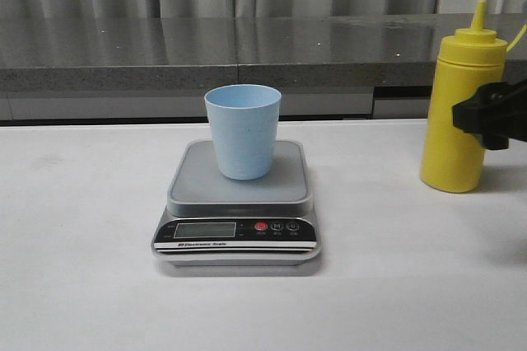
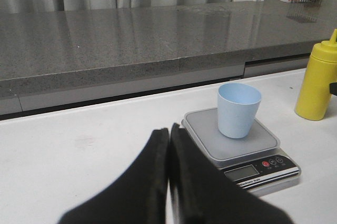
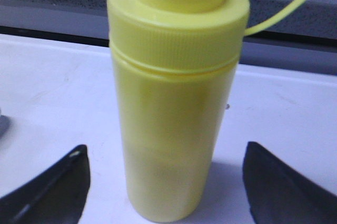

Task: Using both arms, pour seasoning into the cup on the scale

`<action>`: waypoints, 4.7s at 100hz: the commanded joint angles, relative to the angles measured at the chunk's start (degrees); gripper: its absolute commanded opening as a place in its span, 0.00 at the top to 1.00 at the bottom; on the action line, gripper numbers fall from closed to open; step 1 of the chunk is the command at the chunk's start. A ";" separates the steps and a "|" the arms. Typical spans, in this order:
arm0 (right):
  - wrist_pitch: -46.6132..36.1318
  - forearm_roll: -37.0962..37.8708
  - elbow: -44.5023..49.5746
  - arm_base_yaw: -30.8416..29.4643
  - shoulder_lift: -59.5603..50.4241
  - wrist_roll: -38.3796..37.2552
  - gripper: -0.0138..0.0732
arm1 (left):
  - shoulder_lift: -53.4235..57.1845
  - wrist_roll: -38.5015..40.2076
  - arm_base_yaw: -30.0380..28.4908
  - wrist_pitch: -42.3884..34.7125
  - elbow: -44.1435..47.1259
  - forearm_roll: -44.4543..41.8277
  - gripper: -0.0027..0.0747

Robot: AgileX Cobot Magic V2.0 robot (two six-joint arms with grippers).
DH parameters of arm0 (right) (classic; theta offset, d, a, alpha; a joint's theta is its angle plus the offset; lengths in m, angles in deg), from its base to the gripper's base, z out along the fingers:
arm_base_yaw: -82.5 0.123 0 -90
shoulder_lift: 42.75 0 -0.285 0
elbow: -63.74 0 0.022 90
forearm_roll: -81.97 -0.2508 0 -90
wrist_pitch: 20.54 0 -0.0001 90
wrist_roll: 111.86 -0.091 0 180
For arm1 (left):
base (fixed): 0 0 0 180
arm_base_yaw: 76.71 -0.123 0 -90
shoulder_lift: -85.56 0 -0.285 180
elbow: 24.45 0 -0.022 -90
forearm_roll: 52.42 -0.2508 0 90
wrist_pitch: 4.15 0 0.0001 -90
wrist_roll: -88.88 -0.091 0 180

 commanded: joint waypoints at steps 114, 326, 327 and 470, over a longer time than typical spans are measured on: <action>36.04 -6.77 12.52 -0.39 -62.16 -0.20 0.92 | -0.67 0.58 -0.09 -4.21 -1.49 0.42 0.99; 47.22 -5.03 23.35 -0.53 -94.31 -4.45 0.92 | -0.67 0.58 -0.09 -4.33 -1.49 0.42 0.99; 47.22 -5.03 23.35 -0.53 -94.31 -4.45 0.92 | -0.67 0.58 -0.09 -4.33 -1.49 0.42 0.99; 47.22 -5.03 23.35 -0.53 -94.19 -4.45 0.92 | 3.76 8.29 -14.53 -26.46 24.97 -6.98 0.99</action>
